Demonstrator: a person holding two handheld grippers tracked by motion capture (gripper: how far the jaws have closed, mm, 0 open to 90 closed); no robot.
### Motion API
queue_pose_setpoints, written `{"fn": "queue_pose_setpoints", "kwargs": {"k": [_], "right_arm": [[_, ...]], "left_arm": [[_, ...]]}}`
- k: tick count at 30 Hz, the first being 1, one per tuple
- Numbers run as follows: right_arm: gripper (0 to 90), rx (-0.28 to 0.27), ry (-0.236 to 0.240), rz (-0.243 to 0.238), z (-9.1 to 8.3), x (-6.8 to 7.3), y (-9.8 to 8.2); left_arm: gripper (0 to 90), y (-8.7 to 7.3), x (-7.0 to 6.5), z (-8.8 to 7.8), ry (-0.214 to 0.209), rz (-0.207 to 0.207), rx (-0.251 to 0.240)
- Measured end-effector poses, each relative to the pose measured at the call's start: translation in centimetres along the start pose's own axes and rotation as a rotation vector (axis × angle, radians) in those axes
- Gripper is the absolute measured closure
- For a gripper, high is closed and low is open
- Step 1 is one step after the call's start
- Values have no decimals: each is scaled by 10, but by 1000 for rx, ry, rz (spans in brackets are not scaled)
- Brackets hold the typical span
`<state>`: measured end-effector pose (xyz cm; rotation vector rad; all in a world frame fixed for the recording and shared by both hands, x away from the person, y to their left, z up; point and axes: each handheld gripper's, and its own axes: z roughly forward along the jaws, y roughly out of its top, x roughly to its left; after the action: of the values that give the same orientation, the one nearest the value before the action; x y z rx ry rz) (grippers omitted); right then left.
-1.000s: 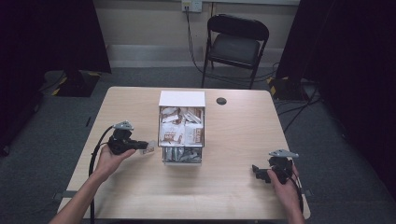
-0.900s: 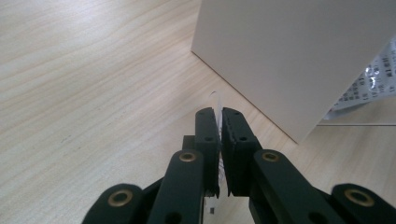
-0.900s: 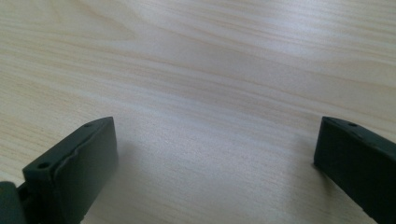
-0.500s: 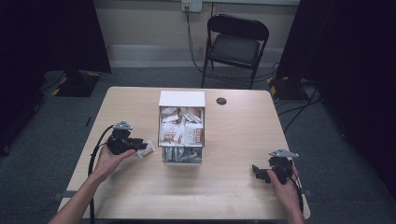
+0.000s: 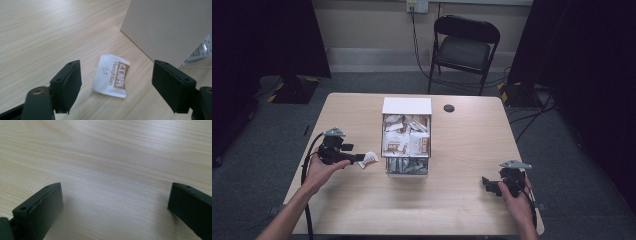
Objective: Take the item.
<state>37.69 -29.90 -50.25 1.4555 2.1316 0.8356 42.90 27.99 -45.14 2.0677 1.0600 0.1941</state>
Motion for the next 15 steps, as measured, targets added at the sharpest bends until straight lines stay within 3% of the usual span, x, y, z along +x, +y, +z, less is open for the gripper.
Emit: {"fn": "queue_pose_setpoints", "kwargs": {"k": [6, 8, 10, 12, 15], "right_arm": [[0, 0, 0, 0, 0, 0, 0], [0, 0, 0, 0, 0, 0, 0], [0, 1, 0, 1, 0, 0, 0], [0, 0, 0, 0, 0, 0, 0], [0, 1, -2, 1, 0, 0, 0]], "left_arm": [[194, -12, 1, -19, 15, 1, 9], [192, -19, 3, -22, -16, -8, 25], [188, -26, 4, -24, -10, -22, 21], [205, -32, 7, -25, 16, -49, 34], [225, -37, 14, -27, 108, -47, 55]]}}
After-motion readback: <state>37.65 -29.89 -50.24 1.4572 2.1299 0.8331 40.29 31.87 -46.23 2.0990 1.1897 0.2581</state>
